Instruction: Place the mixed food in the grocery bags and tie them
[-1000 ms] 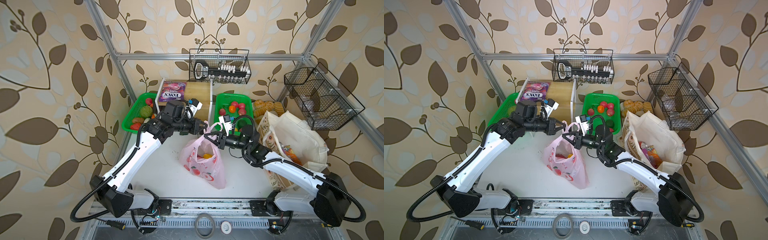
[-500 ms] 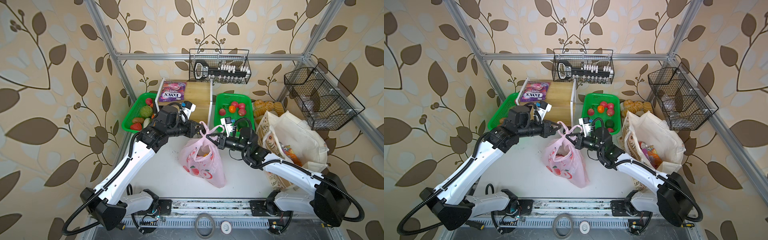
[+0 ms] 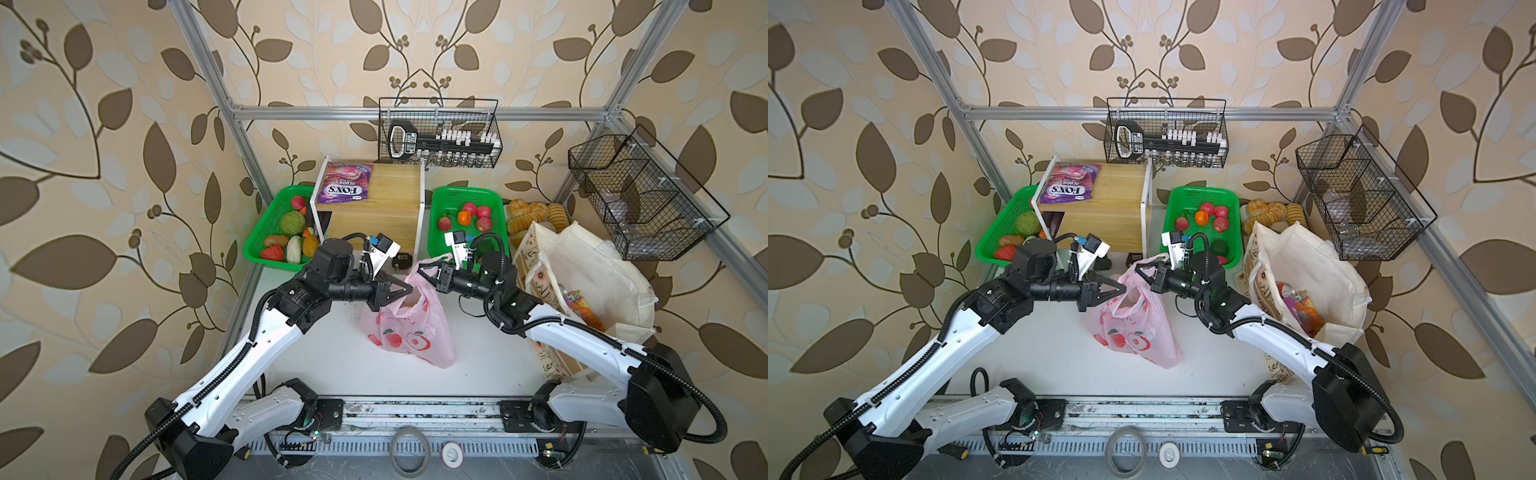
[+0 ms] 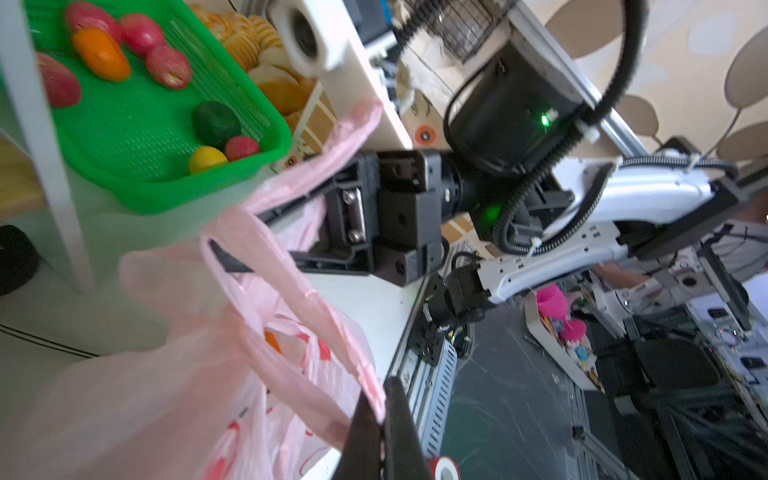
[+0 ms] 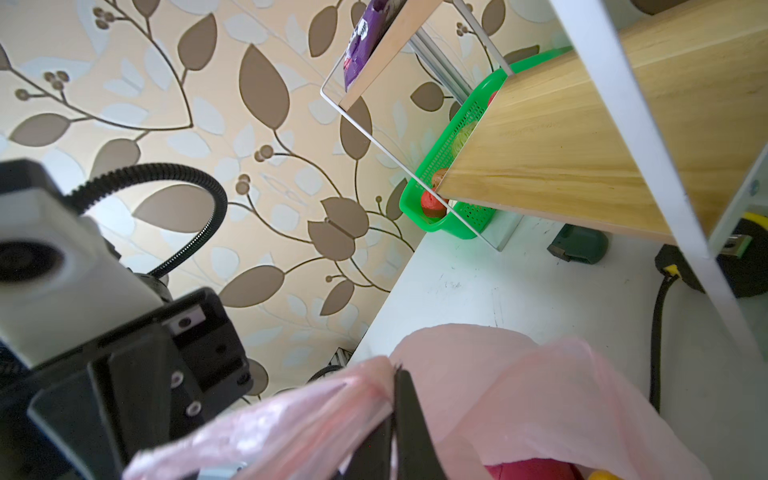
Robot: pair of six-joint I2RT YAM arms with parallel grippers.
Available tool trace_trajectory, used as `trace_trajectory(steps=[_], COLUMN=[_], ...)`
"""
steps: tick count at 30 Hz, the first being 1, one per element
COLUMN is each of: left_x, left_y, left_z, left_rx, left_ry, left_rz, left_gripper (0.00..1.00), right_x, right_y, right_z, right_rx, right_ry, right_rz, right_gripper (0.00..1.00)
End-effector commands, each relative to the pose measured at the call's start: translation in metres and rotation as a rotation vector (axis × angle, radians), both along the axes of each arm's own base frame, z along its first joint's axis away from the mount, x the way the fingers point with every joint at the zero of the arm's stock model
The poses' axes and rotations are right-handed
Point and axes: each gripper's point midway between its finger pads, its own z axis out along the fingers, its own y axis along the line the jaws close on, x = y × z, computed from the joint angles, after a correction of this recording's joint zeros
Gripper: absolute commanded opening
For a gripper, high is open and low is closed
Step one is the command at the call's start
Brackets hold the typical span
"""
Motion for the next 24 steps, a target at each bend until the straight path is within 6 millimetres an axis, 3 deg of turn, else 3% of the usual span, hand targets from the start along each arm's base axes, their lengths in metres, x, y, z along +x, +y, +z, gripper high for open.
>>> trace_trajectory(steps=[1, 7, 10, 15, 24], left_x=[-0.01, 0.009, 0.021, 0.032, 0.027], left_y=[-0.007, -0.012, -0.01, -0.008, -0.009], left_z=[-0.014, -0.063, -0.077, -0.087, -0.091], left_rx=[0.047, 0.236, 0.285, 0.326, 0.306], left_ry=[-0.067, -0.045, -0.034, -0.036, -0.034], left_rz=[-0.043, 0.048, 0.098, 0.153, 0.134], left_gripper=[0.01, 0.0, 0.0, 0.0, 0.01], right_x=[-0.001, -0.01, -0.015, -0.023, -0.028], right_y=[0.005, 0.007, 0.007, 0.007, 0.005], right_z=[0.016, 0.018, 0.015, 0.009, 0.0], right_rx=[0.029, 0.004, -0.014, -0.048, -0.074], right_ry=[-0.014, -0.028, -0.027, -0.026, -0.014], right_rz=[0.026, 0.058, 0.081, 0.114, 0.171], right_gripper=[0.04, 0.04, 0.05, 0.09, 0.31])
